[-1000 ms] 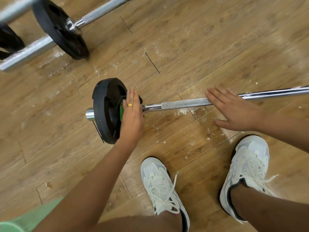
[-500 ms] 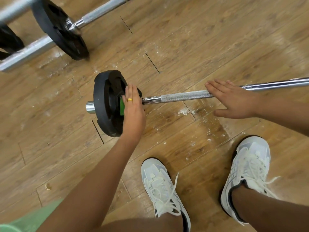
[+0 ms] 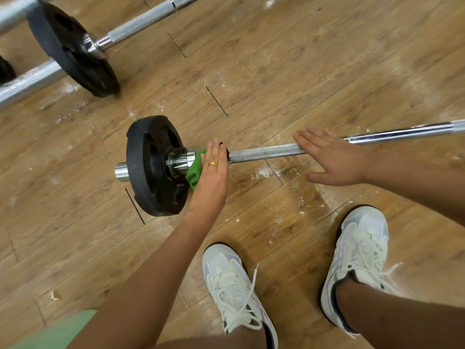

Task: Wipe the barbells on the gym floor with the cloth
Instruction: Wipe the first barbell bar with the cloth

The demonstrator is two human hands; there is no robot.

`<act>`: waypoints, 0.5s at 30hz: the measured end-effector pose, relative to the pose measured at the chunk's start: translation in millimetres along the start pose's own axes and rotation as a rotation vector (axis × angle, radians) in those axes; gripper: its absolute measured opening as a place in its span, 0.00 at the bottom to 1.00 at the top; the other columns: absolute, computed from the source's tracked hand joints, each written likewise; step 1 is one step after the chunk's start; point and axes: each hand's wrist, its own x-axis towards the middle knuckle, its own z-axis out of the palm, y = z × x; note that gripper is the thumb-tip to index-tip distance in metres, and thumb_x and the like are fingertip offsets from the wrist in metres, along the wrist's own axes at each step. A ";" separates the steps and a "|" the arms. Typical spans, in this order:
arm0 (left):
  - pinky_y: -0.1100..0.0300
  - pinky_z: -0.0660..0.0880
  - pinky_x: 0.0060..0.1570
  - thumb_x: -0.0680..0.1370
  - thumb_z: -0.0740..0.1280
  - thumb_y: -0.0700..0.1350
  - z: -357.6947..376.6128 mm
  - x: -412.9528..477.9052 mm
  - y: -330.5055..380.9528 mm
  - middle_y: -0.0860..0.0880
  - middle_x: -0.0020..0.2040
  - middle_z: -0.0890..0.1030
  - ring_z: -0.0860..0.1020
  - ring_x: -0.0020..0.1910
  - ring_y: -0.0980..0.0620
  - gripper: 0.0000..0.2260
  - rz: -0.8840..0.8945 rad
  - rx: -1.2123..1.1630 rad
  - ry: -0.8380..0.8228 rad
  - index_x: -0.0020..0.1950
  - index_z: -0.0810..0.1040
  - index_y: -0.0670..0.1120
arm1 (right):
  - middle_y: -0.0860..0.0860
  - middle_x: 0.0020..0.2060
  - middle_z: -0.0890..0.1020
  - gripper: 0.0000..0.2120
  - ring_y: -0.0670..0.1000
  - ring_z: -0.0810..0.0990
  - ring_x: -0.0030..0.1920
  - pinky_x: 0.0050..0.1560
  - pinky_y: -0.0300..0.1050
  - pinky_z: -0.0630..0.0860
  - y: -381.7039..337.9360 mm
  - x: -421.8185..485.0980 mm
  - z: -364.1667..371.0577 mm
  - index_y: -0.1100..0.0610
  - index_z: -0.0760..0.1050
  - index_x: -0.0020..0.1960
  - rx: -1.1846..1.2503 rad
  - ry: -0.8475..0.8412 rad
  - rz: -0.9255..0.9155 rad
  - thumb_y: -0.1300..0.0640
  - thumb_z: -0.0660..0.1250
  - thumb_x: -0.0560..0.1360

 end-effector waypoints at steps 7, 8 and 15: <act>0.50 0.38 0.77 0.75 0.58 0.24 0.7 -1.2 22.5 0.38 0.82 0.48 0.44 0.82 0.42 0.37 -0.185 -0.022 -0.043 0.81 0.47 0.37 | 0.52 0.81 0.40 0.48 0.49 0.35 0.78 0.75 0.47 0.33 -6.3 -10.7 8.5 0.54 0.30 0.78 0.003 0.028 -0.020 0.32 0.50 0.71; 0.49 0.39 0.77 0.75 0.59 0.25 3.1 -3.5 27.3 0.38 0.82 0.49 0.45 0.82 0.41 0.37 -0.182 -0.021 -0.041 0.81 0.48 0.36 | 0.52 0.81 0.40 0.47 0.48 0.34 0.78 0.75 0.47 0.32 -7.7 -13.1 10.1 0.53 0.29 0.77 0.007 0.035 -0.028 0.33 0.51 0.71; 0.51 0.39 0.77 0.72 0.57 0.21 -2.3 -17.7 13.4 0.41 0.82 0.50 0.44 0.81 0.48 0.40 -0.096 -0.047 -0.049 0.82 0.50 0.39 | 0.51 0.80 0.36 0.47 0.49 0.31 0.78 0.73 0.45 0.27 -15.4 -27.3 22.3 0.52 0.26 0.76 -0.010 0.048 -0.032 0.30 0.43 0.68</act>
